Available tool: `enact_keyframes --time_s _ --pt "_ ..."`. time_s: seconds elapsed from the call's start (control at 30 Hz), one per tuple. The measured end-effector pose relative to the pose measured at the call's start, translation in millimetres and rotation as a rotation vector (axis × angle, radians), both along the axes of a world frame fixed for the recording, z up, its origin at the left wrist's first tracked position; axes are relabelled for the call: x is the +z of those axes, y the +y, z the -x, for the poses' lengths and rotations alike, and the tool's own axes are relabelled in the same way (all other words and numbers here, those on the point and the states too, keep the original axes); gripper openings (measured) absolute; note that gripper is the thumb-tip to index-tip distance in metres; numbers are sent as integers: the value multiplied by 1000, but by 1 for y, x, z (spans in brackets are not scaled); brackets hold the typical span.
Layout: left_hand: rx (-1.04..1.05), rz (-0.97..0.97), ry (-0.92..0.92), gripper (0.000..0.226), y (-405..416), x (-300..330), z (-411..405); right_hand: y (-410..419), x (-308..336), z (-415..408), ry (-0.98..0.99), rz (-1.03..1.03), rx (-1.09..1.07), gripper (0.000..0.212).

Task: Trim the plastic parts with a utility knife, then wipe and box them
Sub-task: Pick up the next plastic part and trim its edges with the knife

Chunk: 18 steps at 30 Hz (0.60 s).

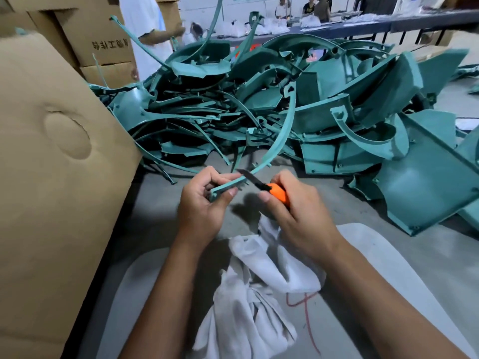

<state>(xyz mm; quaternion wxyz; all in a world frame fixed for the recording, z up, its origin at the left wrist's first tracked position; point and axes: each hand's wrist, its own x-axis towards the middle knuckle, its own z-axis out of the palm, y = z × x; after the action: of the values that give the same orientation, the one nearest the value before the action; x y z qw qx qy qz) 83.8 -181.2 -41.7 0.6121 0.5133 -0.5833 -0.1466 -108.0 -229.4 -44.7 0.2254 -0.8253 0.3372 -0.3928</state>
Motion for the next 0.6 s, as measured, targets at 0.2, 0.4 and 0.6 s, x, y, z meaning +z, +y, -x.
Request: enact_keyframes --time_s 0.2,0.4,0.6 --pt "-74 -67 125 33 5 9 -8 -13 -1 9 -115 41 -148 34" --pt "-179 -146 256 32 15 12 -23 -31 -2 23 -214 -7 -358 43" --pt "-306 -108 354 36 20 17 -43 -41 2 36 -249 -55 -490 47"
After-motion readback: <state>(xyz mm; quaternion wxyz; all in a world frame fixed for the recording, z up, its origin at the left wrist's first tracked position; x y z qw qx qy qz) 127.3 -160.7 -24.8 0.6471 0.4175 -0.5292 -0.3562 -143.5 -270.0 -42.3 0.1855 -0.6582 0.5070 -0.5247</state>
